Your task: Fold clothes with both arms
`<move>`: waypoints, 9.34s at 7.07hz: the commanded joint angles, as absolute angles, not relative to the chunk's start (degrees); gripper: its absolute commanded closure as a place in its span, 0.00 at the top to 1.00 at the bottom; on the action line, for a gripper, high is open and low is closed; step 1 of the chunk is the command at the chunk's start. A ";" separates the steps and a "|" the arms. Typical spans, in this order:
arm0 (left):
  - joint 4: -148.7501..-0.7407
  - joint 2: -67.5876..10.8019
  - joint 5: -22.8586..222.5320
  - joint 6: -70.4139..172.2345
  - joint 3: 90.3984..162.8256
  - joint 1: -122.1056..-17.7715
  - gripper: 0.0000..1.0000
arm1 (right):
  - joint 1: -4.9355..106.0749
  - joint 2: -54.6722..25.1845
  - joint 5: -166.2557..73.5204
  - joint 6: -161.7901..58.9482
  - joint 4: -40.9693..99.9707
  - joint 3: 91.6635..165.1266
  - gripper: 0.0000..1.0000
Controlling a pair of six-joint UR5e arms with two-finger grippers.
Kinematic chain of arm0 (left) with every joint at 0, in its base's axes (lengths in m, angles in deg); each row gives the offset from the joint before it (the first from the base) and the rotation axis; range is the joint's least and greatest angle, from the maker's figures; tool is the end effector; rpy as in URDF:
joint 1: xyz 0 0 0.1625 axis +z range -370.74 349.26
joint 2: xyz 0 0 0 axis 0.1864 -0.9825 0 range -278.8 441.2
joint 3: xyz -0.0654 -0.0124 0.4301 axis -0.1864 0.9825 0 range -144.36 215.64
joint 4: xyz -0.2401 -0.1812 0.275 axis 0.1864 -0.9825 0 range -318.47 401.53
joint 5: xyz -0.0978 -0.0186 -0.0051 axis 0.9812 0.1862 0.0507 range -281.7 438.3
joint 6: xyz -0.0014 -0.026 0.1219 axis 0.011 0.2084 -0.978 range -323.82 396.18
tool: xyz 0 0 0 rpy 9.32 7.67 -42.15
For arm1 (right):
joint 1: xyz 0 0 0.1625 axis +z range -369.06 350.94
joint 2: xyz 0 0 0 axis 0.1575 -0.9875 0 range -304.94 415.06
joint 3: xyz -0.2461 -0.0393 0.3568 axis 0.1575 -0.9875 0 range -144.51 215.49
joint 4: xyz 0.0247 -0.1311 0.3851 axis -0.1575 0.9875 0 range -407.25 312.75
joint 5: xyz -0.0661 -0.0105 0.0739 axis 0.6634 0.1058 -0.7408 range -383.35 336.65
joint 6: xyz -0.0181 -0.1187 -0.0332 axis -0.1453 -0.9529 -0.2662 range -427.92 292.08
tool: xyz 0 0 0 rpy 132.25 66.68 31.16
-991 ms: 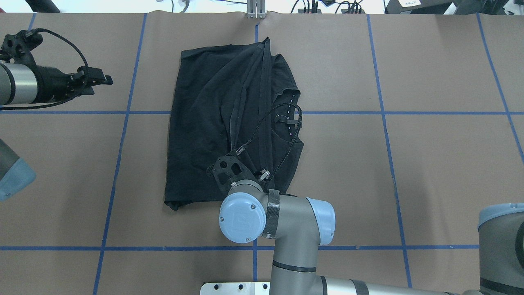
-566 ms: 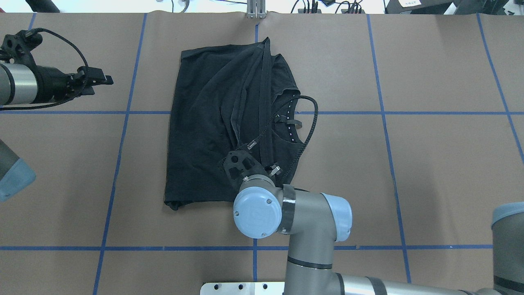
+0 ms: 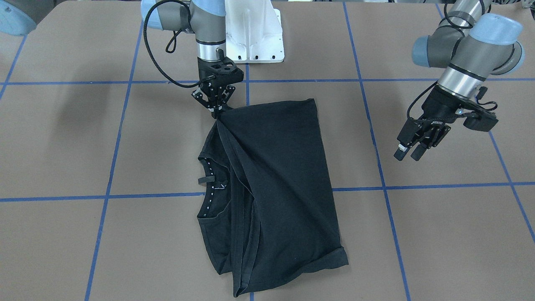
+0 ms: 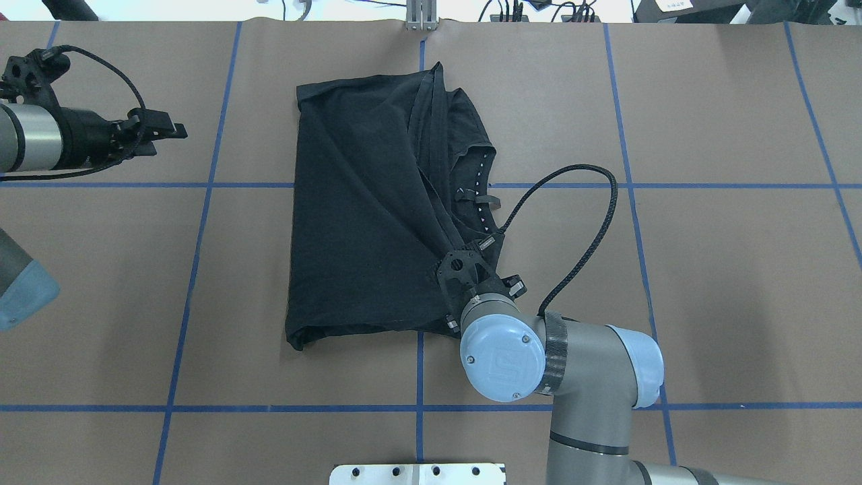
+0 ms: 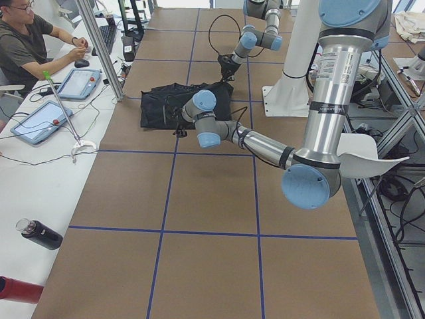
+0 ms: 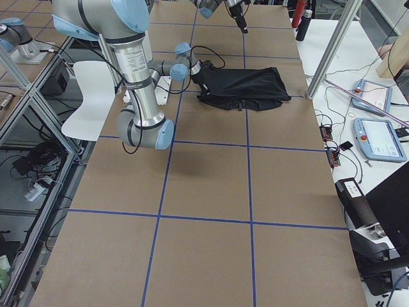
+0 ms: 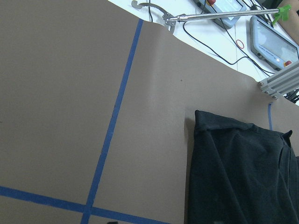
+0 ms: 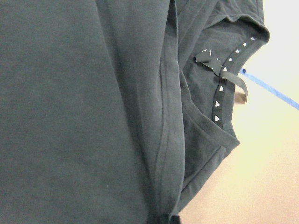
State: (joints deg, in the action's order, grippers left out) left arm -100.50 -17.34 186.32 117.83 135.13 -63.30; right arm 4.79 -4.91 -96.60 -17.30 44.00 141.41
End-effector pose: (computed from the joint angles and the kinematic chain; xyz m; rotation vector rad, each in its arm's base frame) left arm 0.2752 -0.5152 0.4204 0.3818 1.1952 -0.4772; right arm -0.5812 -0.3177 0.2773 0.5971 -0.5703 -0.3061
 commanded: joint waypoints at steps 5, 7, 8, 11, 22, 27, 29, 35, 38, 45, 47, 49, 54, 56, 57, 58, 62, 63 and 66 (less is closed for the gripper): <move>-100.50 -17.24 186.32 117.83 135.40 -63.39 0.74 | 4.83 -4.79 -96.91 9.23 39.35 141.04 0.81; -100.24 -17.24 186.32 117.83 136.01 -63.39 0.74 | 3.42 -4.79 -96.91 40.63 37.84 141.04 0.74; -98.41 -17.24 186.32 117.83 136.88 -63.39 0.74 | 3.24 -4.53 -96.91 49.41 37.22 141.22 0.71; -98.21 -16.89 186.32 117.83 137.86 -63.39 0.74 | 1.49 -5.93 -96.74 55.48 37.22 140.25 0.71; -98.21 -16.53 186.23 117.83 138.39 -63.39 0.74 | 2.98 -3.13 -96.47 55.22 33.26 134.54 0.00; -98.21 -16.09 186.23 117.83 138.74 -63.39 0.74 | 3.42 -3.47 -97.43 54.08 33.87 135.58 0.00; -98.21 -16.09 186.23 117.83 138.83 -63.39 0.74 | 3.86 -4.87 -99.02 53.63 36.32 139.97 0.00; -98.04 -15.57 186.23 117.92 139.53 -63.39 0.74 | 5.70 -4.00 -98.76 53.46 37.04 137.89 0.59; -96.19 -15.48 186.23 117.92 140.76 -63.39 0.74 | 5.62 -3.21 -98.84 53.54 37.04 135.34 0.64; -96.19 -15.48 186.23 117.92 140.76 -63.30 0.75 | 5.62 -3.73 -98.93 53.10 37.92 134.19 0.53; -96.19 -15.48 186.32 117.92 140.76 -63.30 0.75 | 5.62 -3.21 -98.84 53.10 37.92 133.93 0.38; -96.19 -15.48 186.23 117.92 140.76 -63.30 0.75 | 5.62 -3.38 -98.84 53.10 37.75 133.58 0.00; -96.19 -15.39 186.23 117.92 140.94 -63.39 0.75 | 5.62 -2.86 -99.02 53.02 39.05 134.53 0.00; -96.19 -15.39 186.23 117.92 141.20 -63.39 0.75 | 5.62 -2.94 -100.07 52.93 43.27 138.04 0.00; -96.10 -15.39 186.23 117.92 141.20 -63.39 0.75 | 5.62 -3.21 -100.25 52.93 43.02 137.53 0.00; -96.10 -15.39 186.23 117.92 141.20 -63.39 0.75 | 5.62 -3.12 -100.08 52.93 42.76 137.27 0.00; -96.10 -14.95 186.23 117.92 141.29 -63.39 0.75 | 5.97 -2.07 -99.37 49.94 42.67 134.38 0.68; -96.19 -14.95 186.23 118.01 141.29 -63.30 0.75 | 6.05 -2.07 -99.37 49.50 42.67 134.19 0.67; -96.19 -14.95 186.15 118.71 141.29 -63.30 0.75 | 6.06 -1.98 -99.46 49.67 42.49 133.49 0.58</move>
State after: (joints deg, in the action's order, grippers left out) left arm -96.19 -14.95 186.16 118.61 141.29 -63.31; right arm 6.05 -1.99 -99.45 49.62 42.53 133.90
